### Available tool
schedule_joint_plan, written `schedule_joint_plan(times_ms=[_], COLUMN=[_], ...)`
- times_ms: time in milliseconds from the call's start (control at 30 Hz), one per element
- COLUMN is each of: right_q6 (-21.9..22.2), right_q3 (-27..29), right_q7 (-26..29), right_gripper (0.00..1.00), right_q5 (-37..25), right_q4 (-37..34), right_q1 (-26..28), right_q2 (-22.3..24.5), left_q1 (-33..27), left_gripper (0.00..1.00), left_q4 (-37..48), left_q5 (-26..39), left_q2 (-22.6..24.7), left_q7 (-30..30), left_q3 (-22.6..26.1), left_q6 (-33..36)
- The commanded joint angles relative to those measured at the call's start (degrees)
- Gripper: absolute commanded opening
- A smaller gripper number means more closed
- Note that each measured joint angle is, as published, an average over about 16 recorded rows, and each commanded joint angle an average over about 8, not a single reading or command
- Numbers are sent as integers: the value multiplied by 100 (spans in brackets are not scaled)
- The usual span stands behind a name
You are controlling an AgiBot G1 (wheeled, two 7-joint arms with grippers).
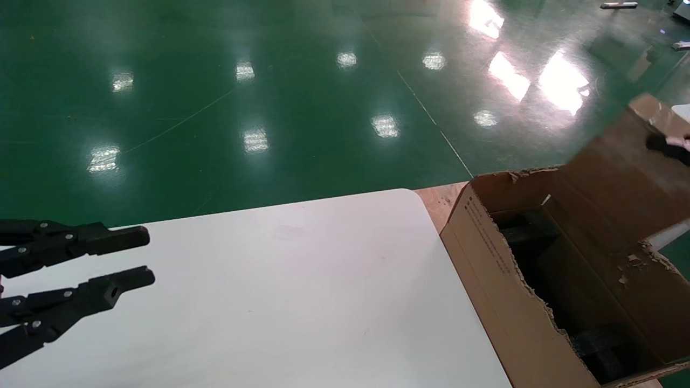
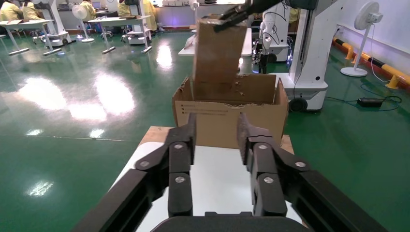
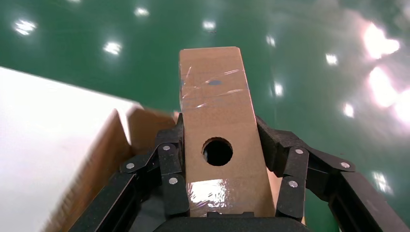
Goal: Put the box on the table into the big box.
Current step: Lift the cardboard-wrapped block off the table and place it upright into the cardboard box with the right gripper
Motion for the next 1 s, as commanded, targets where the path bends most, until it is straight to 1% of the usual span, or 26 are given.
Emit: schedule_joint_plan(times_ms=[33,267,567,767,1000], right_q6=[69,104,-39,-110,-112], right_q3=[-46,-94,185,307,349], right_q7=[-79,-311,-860,-1091,-1157], right_gripper=[0,0,0,0,0], right_q5=[-33,269,984,1176,1227], right_q4=[-202,-1002,-2111,-2568,-2896], right_q1=[-86,-544,-1241,-1531,-1627], right_q2=[55,-153,-615,-753,-800], left_q1=[0,0,0,0,0], left_gripper=[0,0,0,0,0], left_q4=[0,0,0,0,0], left_q5=[0,0,-1,-1,-1], left_q2=[0,0,0,-1,-1], left_q7=[0,0,0,1,1], left_q3=[0,0,1,1,2], left_q6=[0,0,0,-1,-1])
